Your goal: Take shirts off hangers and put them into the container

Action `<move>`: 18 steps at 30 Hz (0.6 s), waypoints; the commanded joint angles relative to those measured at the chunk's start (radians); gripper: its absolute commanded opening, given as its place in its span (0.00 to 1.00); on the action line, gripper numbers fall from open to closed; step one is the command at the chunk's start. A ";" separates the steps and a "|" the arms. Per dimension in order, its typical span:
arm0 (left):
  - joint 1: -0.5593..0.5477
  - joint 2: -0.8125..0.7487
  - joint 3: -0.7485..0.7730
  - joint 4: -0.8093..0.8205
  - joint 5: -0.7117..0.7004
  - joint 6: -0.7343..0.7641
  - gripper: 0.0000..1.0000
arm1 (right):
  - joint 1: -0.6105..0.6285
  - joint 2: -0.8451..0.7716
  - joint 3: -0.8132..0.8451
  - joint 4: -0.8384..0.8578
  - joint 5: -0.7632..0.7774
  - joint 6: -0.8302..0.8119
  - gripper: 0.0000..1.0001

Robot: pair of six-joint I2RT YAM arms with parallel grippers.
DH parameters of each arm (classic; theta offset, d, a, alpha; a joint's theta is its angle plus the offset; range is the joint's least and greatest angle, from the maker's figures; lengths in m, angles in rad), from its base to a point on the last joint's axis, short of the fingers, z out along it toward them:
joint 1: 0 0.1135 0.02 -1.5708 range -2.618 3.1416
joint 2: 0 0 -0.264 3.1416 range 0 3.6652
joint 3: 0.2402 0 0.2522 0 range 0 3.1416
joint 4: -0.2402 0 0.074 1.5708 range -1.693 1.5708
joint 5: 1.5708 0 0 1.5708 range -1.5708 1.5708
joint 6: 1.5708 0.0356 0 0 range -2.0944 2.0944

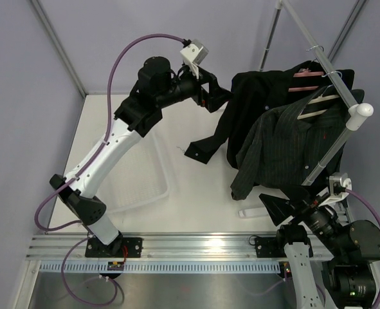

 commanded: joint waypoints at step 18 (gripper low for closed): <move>-0.033 0.384 0.326 0.413 0.324 -0.044 0.80 | -0.001 -0.020 0.045 -0.058 0.022 -0.028 0.99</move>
